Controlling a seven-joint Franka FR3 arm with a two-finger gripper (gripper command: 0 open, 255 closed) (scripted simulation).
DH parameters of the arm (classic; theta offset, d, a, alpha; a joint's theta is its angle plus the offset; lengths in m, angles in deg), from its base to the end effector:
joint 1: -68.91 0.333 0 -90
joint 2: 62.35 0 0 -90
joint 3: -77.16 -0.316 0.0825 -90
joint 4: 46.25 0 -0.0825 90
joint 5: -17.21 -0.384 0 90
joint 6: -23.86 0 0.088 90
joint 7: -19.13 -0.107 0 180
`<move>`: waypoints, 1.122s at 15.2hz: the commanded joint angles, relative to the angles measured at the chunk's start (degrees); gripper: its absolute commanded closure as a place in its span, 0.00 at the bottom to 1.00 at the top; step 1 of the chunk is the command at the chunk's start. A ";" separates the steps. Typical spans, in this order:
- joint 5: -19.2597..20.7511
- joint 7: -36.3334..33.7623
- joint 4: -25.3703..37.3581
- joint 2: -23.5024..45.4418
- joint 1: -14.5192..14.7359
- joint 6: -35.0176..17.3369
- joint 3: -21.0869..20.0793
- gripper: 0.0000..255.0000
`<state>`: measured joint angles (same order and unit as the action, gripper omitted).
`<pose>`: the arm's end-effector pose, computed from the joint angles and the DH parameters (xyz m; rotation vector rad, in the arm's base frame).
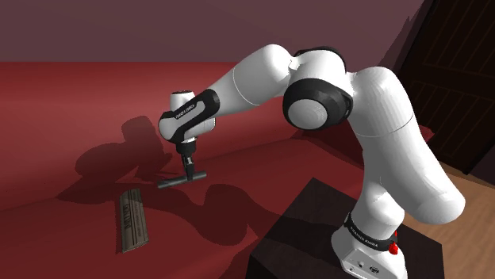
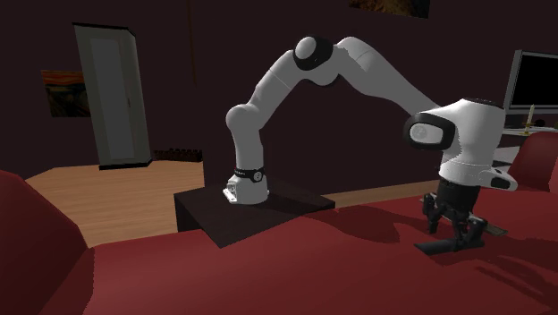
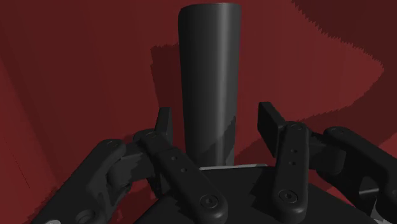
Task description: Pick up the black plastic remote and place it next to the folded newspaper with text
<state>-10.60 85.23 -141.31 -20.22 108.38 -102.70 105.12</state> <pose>0.6477 0.1847 0.2099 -2.5781 -1.6539 0.0637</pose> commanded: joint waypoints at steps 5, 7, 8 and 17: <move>0.00 0.00 0.00 0.00 0.00 0.00 0.00 0.00; 1.25 -0.70 0.40 -2.21 0.45 2.49 1.04 0.00; 1.88 -1.06 0.73 -3.25 0.65 3.79 1.53 0.00; 2.36 -1.34 1.05 -4.03 0.78 4.83 1.89 0.00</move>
